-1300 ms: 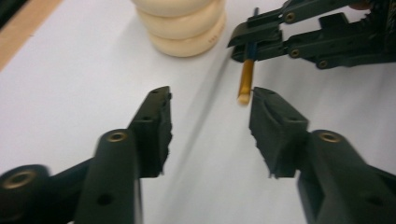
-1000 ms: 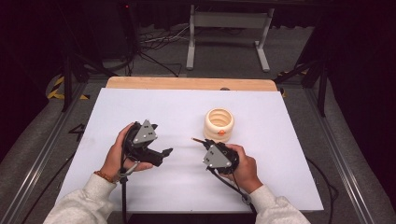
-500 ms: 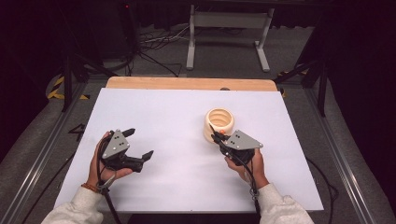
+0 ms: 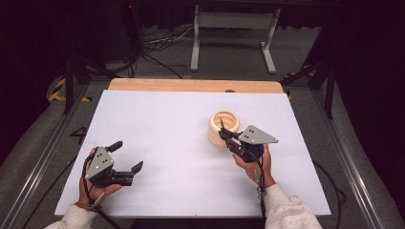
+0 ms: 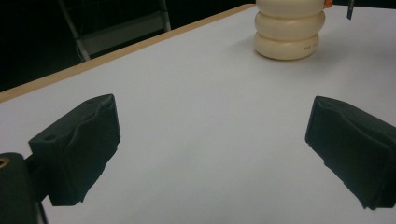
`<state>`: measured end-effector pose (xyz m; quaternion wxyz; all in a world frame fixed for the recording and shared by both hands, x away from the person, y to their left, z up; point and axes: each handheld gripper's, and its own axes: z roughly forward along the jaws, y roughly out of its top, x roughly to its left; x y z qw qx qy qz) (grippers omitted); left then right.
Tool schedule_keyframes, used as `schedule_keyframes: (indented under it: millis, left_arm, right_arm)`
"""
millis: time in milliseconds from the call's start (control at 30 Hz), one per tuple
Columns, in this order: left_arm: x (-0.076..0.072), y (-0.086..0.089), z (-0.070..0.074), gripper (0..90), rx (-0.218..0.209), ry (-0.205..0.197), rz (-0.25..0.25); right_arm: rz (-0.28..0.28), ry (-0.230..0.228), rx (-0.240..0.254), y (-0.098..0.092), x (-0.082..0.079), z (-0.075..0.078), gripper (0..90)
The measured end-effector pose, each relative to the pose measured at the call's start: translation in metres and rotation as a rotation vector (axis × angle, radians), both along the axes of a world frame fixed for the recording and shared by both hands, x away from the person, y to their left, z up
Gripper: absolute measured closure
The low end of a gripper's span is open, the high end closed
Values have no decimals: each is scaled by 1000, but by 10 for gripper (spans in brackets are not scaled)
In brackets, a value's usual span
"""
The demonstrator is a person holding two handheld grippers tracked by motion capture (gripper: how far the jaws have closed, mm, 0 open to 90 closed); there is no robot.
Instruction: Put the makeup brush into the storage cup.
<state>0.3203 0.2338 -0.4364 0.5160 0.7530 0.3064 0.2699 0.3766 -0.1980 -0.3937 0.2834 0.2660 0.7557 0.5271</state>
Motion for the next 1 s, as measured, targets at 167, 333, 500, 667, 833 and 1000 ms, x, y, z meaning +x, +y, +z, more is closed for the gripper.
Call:
schedule_keyframes:
  millis: [167,333,500,667,833,1000]
  left_arm:
    - [-7,5,-1,33,-36,3,8]
    - [-10,10,-2,32,-67,-17,30]
    - [-8,11,-4,32,-75,-5,32]
    - [-7,8,-5,28,-63,0,18]
    - [-8,7,-5,29,-61,-3,9]
    - [-9,6,-4,33,-64,-14,5]
  right_arm:
    - [-18,11,50,-7,6,3,835]
    - [-32,-4,113,-17,12,20,835]
    - [-43,-37,136,-21,16,37,835]
    - [-49,-57,150,-20,20,46,835]
    - [-51,-72,162,-20,26,56,835]
    - [-52,-80,188,-20,34,65,835]
